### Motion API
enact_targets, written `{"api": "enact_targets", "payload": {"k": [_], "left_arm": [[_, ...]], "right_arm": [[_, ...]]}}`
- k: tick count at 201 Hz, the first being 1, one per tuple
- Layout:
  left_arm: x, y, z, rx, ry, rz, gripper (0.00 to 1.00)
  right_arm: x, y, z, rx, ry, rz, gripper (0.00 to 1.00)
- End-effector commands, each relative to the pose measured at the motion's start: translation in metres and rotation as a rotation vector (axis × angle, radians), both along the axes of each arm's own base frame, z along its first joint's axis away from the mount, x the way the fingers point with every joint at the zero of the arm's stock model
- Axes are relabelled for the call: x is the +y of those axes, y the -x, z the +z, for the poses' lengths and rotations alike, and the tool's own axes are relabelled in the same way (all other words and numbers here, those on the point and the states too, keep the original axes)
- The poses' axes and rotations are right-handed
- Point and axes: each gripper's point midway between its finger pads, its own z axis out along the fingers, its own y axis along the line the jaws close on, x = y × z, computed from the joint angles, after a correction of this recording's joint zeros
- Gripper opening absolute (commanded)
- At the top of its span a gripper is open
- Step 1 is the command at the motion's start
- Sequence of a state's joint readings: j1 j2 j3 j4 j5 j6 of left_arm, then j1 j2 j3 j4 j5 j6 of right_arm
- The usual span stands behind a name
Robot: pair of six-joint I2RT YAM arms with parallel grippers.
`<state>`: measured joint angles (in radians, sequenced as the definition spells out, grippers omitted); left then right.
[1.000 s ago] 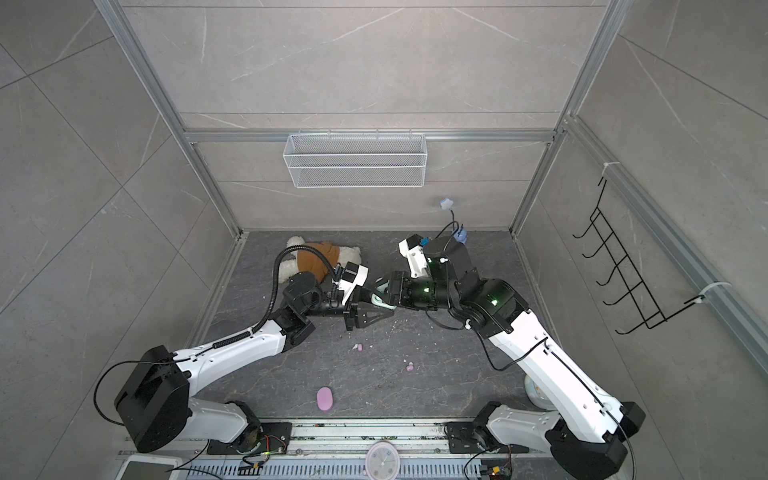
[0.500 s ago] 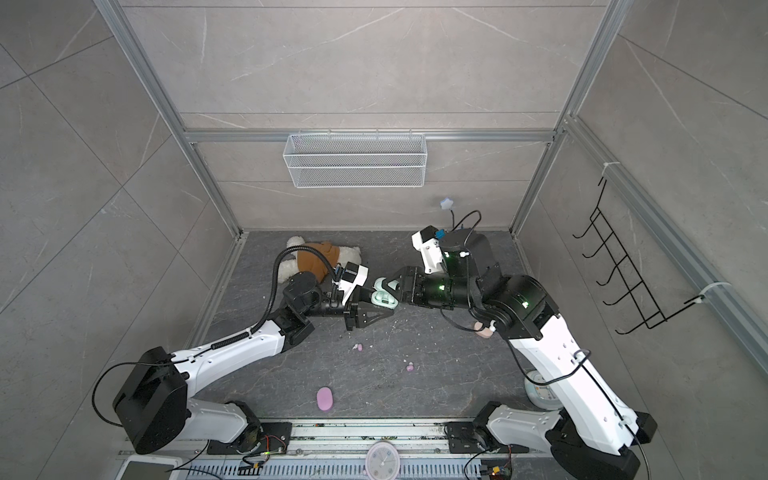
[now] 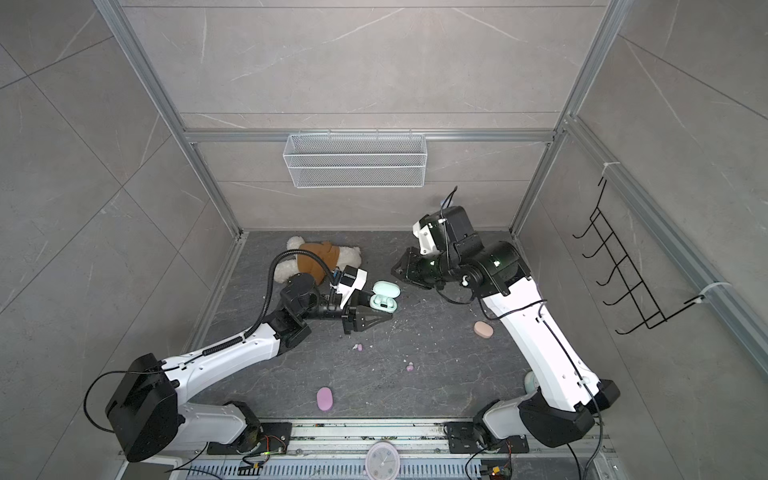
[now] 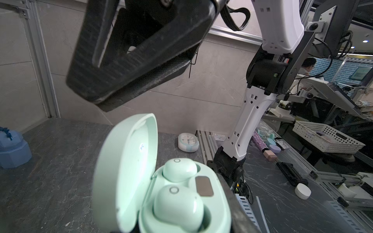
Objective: Insert the wireless bluetooth earbuds into the charging case
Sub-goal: 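Push the mint case lid down shut with the right gripper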
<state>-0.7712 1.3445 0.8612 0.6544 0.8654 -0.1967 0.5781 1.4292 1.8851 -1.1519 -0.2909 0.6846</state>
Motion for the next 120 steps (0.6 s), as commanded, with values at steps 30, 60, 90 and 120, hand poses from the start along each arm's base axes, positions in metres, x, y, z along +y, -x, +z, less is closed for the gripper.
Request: {"api": "enact_targets", "payload": {"k": [30, 60, 90, 120], "left_arm": [[0.005, 0.007, 0.02, -0.079, 0.05, 0.003, 0.25], [0.005, 0.006, 0.02, -0.078, 0.049, 0.009, 0.25], [0.004, 0.005, 0.021, -0.077, 0.047, 0.009, 0.25], [0.004, 0.004, 0.021, -0.074, 0.047, 0.012, 0.25]], "right_arm": [[0.011, 0.02, 0.001, 0.031, -0.051, 0.084, 0.27], [0.014, 0.035, 0.002, 0.035, -0.053, 0.106, 0.26], [0.015, 0.05, 0.0, 0.05, -0.039, 0.121, 0.26], [0.017, 0.06, -0.009, 0.079, -0.023, 0.144, 0.27]]}}
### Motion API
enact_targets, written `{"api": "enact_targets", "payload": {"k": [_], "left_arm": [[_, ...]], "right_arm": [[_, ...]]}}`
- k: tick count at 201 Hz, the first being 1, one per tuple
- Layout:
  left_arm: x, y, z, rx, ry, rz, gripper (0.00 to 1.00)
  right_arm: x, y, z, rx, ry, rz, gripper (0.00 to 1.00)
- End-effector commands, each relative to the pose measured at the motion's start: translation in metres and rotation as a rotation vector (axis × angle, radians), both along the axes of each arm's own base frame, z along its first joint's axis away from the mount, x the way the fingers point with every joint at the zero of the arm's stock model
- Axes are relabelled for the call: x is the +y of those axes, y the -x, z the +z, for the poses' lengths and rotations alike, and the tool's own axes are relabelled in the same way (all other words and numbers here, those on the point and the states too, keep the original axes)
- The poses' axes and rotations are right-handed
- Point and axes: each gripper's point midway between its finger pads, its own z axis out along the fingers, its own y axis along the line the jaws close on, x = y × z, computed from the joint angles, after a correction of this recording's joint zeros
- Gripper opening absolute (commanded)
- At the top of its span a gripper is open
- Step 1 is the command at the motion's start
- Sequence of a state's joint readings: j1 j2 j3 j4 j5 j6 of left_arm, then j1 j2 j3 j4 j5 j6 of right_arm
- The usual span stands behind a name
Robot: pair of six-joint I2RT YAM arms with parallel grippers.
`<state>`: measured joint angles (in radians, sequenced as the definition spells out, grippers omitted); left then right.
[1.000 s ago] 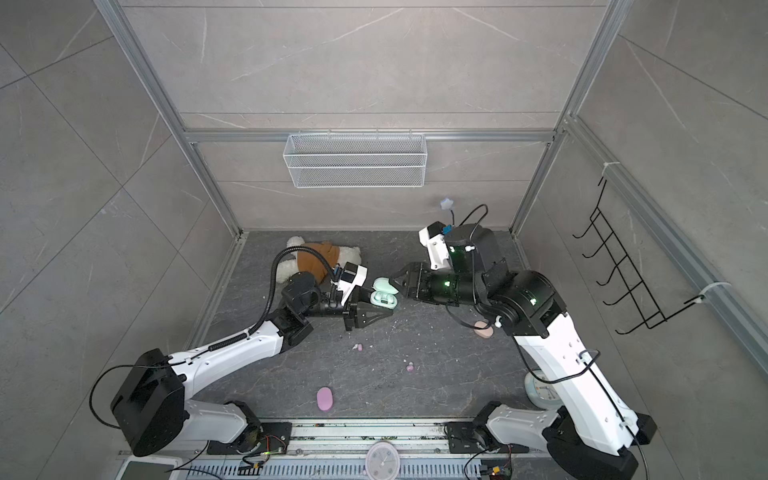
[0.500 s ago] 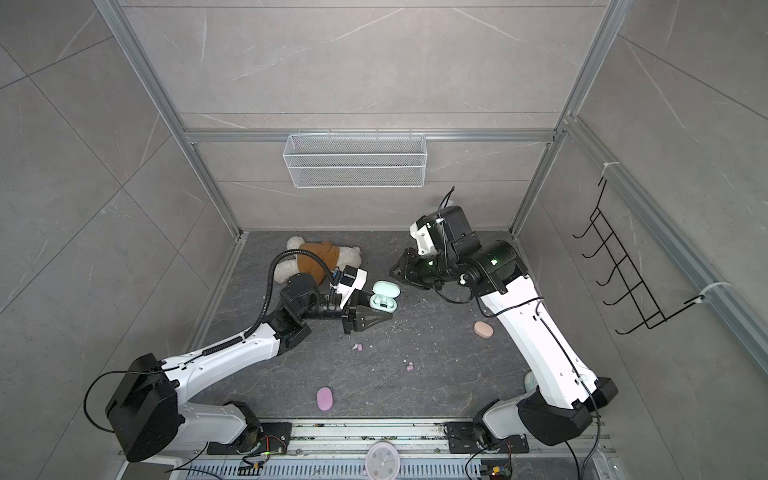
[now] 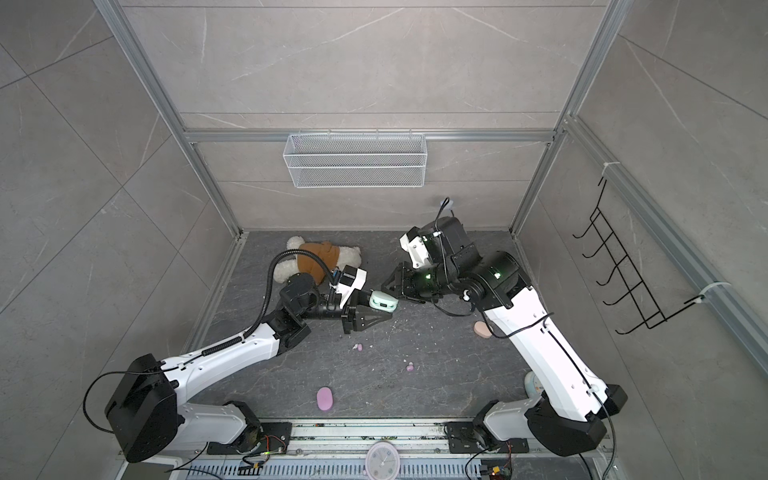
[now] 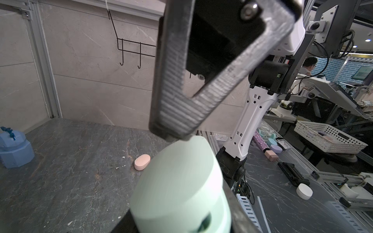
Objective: Insert the wireless bluetooth earbuds into the charging case
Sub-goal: 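Push the mint case lid down shut with the right gripper, then grasp the closed mint case with the right gripper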
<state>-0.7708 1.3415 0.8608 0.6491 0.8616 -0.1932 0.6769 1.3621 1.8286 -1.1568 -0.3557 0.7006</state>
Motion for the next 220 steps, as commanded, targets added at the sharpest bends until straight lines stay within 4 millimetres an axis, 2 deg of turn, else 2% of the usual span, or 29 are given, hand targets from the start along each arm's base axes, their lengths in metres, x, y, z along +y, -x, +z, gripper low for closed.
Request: {"api": "enact_targets", "payload": {"k": [1, 53, 64, 105, 139, 172, 220], "left_arm": [[0.003, 0.004, 0.021, -0.074, 0.048, 0.008, 0.25], [0.003, 0.003, 0.02, -0.068, 0.043, 0.016, 0.25], [0.003, 0.003, 0.02, -0.069, 0.041, 0.015, 0.25], [0.004, -0.002, 0.006, -0.057, -0.053, 0.049, 0.25], [0.014, -0.005, -0.01, -0.054, -0.177, 0.119, 0.25], [0.021, -0.003, -0.024, -0.048, -0.261, 0.137, 0.25], [0.018, -0.001, -0.027, -0.062, -0.279, 0.134, 0.26]], "right_arm": [[-0.003, 0.013, -0.011, 0.045, 0.026, 0.011, 0.27], [0.001, 0.018, -0.025, 0.076, 0.072, 0.038, 0.28], [-0.003, 0.018, -0.027, 0.078, 0.099, 0.024, 0.29], [-0.02, 0.01, -0.02, 0.064, 0.121, -0.095, 0.57], [-0.028, 0.008, -0.026, 0.085, 0.105, -0.148, 0.72], [-0.012, 0.007, -0.039, 0.126, 0.05, -0.112, 0.8], [0.008, 0.002, -0.053, 0.168, 0.018, -0.059, 0.88]]}}
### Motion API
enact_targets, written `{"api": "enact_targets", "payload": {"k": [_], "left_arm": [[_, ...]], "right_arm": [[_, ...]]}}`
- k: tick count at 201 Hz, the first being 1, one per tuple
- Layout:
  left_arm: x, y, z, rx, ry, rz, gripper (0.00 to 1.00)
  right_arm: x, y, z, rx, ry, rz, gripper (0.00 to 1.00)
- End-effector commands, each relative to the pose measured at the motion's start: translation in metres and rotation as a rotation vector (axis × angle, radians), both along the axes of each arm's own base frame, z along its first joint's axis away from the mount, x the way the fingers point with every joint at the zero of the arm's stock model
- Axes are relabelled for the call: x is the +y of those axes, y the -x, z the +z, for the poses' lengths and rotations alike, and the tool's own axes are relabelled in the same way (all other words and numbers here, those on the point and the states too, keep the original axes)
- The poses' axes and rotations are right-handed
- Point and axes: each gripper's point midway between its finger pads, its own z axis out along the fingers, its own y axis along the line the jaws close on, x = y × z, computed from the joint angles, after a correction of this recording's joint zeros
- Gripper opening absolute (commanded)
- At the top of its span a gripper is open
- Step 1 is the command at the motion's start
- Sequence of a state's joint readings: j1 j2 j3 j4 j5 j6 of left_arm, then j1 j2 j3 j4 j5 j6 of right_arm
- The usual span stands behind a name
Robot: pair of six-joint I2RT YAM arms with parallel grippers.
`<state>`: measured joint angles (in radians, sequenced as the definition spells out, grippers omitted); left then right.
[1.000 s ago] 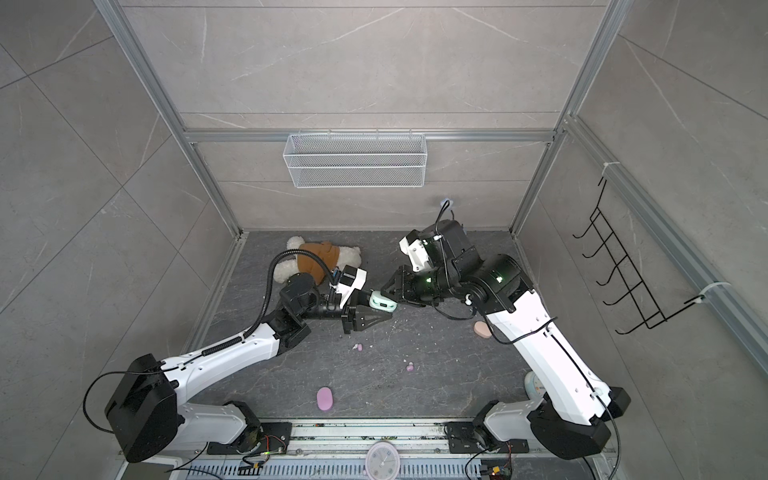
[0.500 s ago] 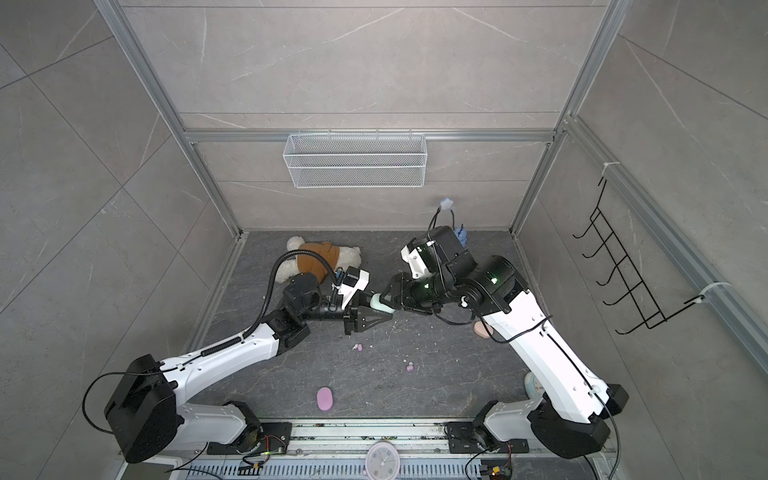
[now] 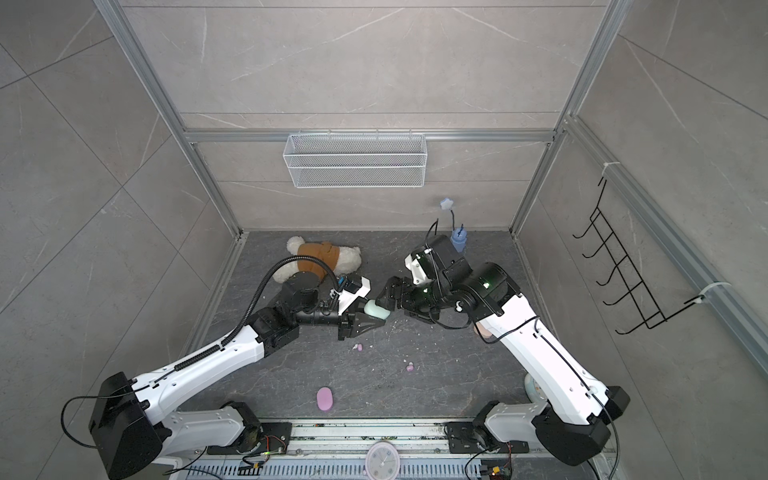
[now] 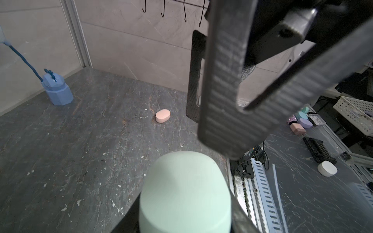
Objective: Insert the wireless bluetooth earbuds into the charging case
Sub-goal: 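Grasp the closed mint case with the right gripper, then open the left gripper off the case while the right gripper holds it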
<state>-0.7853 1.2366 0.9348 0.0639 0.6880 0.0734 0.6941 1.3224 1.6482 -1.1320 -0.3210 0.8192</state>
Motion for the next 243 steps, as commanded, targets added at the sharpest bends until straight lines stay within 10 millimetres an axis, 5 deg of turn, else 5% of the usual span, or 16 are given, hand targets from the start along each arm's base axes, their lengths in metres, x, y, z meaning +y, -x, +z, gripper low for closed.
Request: {"api": "enact_targets", "payload": {"k": [1, 80, 210, 243], "left_arm": [[-0.001, 0.001, 0.016, -0.068, 0.012, -0.009, 0.26], [-0.003, 0.003, 0.018, -0.074, 0.021, -0.019, 0.26], [-0.004, 0.002, 0.016, -0.067, 0.019, -0.015, 0.26], [-0.004, 0.001, 0.016, -0.059, 0.019, -0.005, 0.43]], "right_arm": [[0.014, -0.005, -0.002, 0.016, -0.043, 0.028, 0.88], [0.031, -0.007, -0.032, 0.088, -0.049, 0.058, 0.88], [0.039, 0.001, -0.032, 0.098, -0.086, 0.071, 0.56], [0.034, -0.003, -0.028, 0.07, -0.077, 0.048, 0.52]]}}
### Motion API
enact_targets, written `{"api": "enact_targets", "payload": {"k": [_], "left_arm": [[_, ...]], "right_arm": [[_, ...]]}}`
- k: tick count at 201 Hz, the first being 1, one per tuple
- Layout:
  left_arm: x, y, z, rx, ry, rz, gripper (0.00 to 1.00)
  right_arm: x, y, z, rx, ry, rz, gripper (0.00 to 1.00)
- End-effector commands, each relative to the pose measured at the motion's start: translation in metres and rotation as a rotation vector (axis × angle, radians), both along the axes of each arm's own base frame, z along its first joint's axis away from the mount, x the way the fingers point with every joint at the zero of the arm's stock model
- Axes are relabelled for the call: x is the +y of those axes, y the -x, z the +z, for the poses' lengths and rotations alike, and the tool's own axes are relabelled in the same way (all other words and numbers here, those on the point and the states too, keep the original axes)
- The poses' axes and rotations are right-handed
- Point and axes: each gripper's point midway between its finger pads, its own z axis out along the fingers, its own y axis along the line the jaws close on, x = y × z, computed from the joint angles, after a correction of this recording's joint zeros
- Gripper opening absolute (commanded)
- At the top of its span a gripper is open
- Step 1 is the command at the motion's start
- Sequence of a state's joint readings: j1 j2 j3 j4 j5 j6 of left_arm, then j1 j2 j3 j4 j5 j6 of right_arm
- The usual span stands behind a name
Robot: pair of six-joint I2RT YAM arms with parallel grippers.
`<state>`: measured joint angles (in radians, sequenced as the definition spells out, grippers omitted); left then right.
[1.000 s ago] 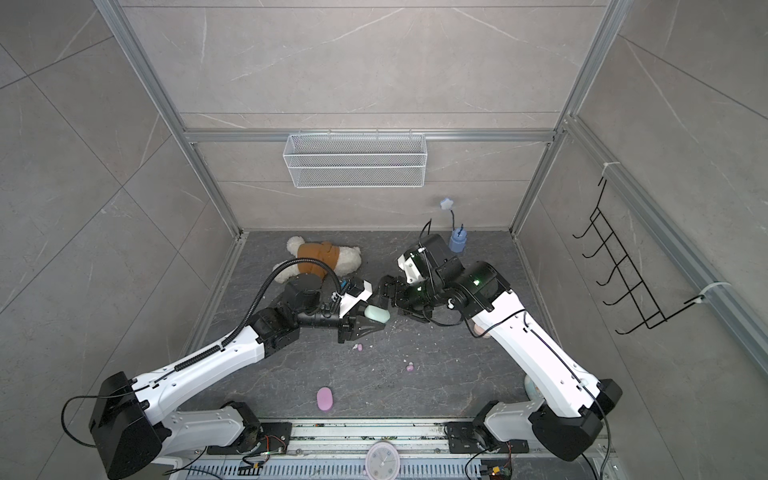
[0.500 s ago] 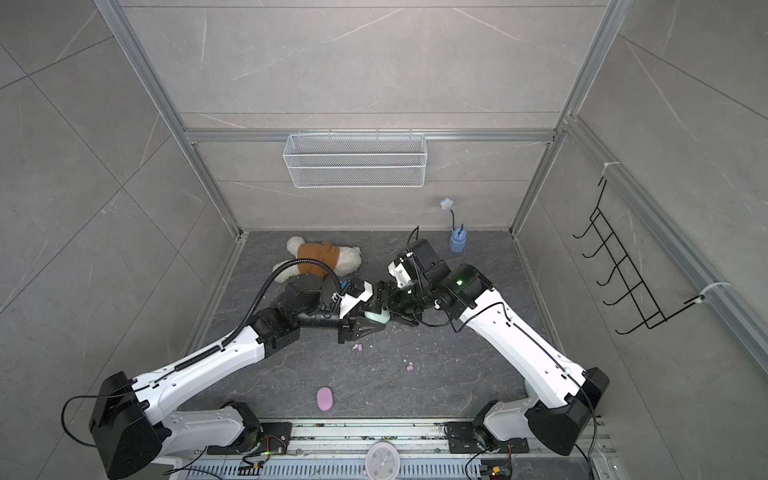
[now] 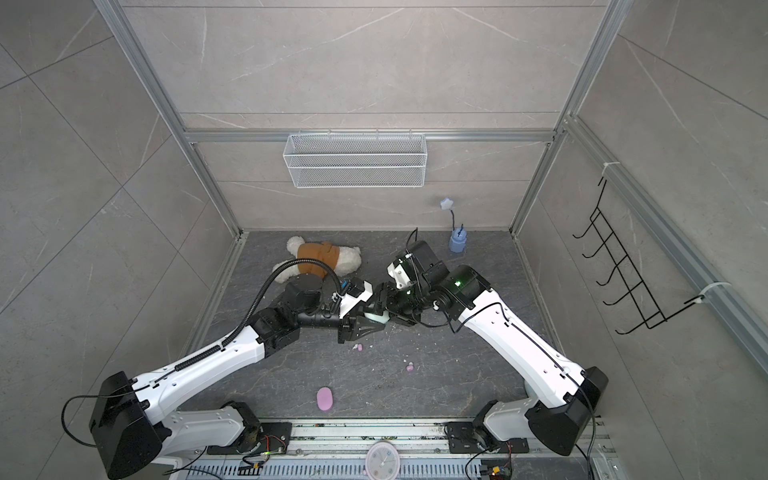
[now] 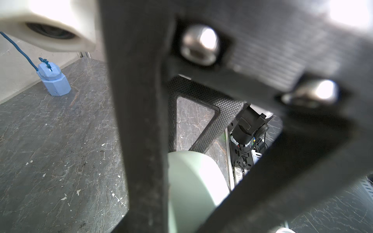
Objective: Insert the wireless bluetooth earbuds into the charging case
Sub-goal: 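Open the left gripper off the case while the right gripper holds it, then lower the mint case onto the table with the right gripper and release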
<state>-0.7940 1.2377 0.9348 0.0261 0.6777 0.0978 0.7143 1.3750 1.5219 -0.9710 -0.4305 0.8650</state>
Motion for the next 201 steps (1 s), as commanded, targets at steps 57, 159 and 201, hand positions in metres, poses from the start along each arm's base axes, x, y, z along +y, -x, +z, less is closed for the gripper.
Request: {"api": "enact_targets", "payload": {"k": [57, 159, 201], "left_arm": [[0.013, -0.017, 0.014, -0.058, 0.022, 0.163, 1.0], [0.069, -0.042, -0.038, 0.073, -0.058, 0.511, 1.0], [0.079, -0.051, -0.04, 0.103, -0.049, 0.562, 1.0]], "right_arm": [[-0.047, -0.014, -0.003, -0.063, 0.105, -0.131, 0.49], [-0.23, -0.035, -0.128, 0.006, 0.544, -0.588, 0.5], [-0.261, -0.029, -0.175, 0.084, 0.593, -0.674, 0.5]]}}
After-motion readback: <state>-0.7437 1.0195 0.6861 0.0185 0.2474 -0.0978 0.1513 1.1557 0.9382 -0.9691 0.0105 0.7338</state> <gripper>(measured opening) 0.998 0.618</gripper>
